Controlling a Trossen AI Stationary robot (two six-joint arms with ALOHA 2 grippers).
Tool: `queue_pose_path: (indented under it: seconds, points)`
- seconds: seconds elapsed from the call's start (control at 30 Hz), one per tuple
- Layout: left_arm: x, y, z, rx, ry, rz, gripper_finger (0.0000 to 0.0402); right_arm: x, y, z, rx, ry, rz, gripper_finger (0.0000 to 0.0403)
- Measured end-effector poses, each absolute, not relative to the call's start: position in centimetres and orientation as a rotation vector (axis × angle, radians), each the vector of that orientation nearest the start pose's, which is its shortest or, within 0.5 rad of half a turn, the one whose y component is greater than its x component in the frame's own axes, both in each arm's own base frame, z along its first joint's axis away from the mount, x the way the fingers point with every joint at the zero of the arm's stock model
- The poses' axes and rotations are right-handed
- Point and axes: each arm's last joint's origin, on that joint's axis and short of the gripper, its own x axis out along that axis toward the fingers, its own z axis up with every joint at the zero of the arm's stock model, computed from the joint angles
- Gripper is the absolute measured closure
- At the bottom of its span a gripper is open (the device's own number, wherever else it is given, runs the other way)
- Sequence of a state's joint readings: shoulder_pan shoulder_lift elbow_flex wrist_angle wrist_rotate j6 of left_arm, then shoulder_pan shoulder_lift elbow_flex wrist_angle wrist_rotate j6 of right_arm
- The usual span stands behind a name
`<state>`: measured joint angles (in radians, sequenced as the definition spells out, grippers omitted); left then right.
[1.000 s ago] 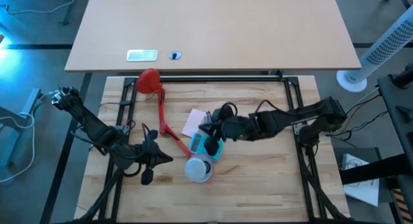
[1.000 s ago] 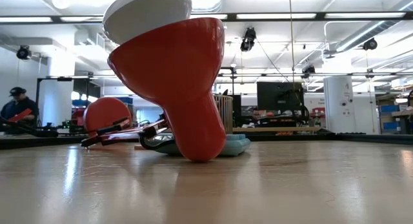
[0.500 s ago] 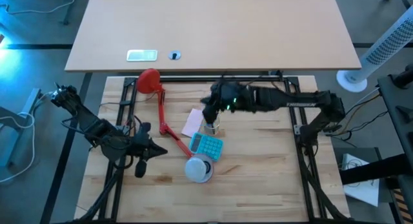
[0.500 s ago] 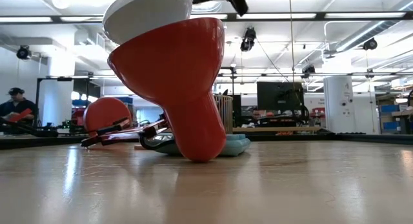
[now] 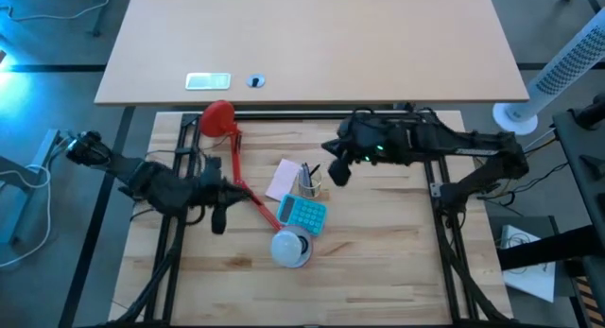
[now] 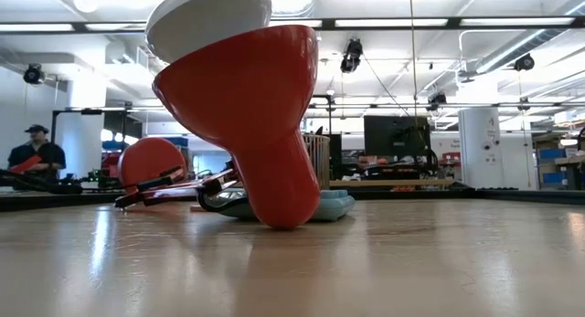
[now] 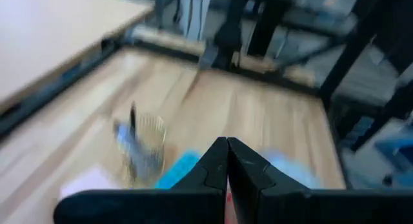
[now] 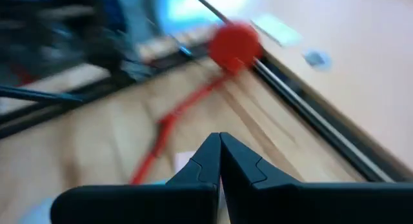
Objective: Screw lightbulb
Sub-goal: Insert the lightbulb into the red desk lamp
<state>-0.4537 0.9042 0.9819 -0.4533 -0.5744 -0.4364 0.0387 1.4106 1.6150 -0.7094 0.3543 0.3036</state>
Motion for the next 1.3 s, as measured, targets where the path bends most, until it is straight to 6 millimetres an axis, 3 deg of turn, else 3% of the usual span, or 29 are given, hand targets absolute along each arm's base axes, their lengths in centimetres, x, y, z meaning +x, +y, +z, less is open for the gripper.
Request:
queue_pose_path:
  seconds: [0.2,0.4,0.67,0.97,1.3]
  points:
    - [18.5,-4.8,40.3,-0.204,0.164,0.132,0.0401,25.7,1.6,46.5,0.153,0.236,-0.283,0.0403]
    - [18.5,-4.4,44.4,-0.153,0.075,0.135,0.0401,23.0,1.4,48.7,0.152,0.108,-0.263,0.0403]
    - [17.8,-4.0,48.6,-0.137,-0.009,0.141,0.0401,19.6,1.1,52.4,-0.013,-0.152,-0.255,0.0403]
    - [16.6,-2.4,53.8,-0.080,-0.155,0.261,0.0401,17.0,0.8,53.7,0.158,-0.265,-0.239,0.0403]
    - [17.4,-2.1,56.3,0.053,-0.175,0.418,0.0401,17.9,0.9,53.4,0.153,-0.244,-0.241,0.0403]
